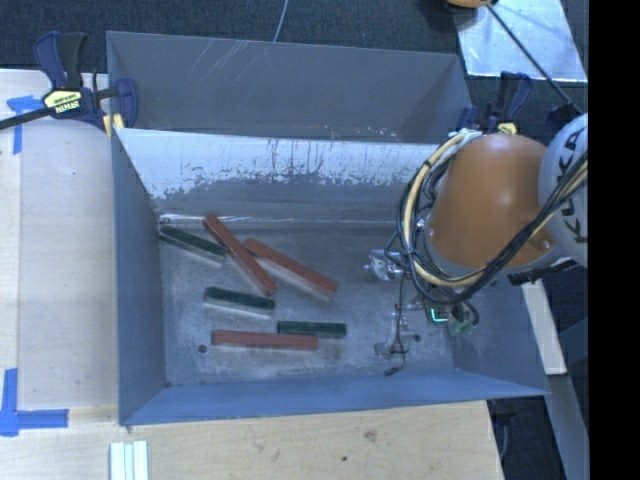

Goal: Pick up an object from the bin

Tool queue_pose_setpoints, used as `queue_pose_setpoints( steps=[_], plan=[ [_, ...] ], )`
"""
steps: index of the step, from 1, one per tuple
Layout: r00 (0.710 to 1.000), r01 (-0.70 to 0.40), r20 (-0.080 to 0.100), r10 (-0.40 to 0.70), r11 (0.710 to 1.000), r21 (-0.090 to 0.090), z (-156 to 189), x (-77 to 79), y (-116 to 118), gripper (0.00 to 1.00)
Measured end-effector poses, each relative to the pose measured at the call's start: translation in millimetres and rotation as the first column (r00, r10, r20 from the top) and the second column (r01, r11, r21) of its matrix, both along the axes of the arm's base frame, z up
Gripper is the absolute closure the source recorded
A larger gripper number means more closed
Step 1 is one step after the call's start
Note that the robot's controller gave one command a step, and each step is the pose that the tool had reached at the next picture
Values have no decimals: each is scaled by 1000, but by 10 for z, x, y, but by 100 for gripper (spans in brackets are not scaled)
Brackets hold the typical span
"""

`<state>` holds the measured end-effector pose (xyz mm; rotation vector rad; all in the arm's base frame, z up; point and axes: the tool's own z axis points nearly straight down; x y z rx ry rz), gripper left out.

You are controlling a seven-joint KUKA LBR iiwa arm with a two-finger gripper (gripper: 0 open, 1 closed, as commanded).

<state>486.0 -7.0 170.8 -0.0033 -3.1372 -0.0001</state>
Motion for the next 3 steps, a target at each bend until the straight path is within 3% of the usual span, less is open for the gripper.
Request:
queue_pose_setpoints(
  steps=[1,2,3],
  plan=[
    [1000,0,7,0,1000,0,30,18,-1,0],
    [992,-126,16,126,992,3,-943,505,636,100],
    [992,-126,16,126,992,3,-943,505,636,100]
  ],
)
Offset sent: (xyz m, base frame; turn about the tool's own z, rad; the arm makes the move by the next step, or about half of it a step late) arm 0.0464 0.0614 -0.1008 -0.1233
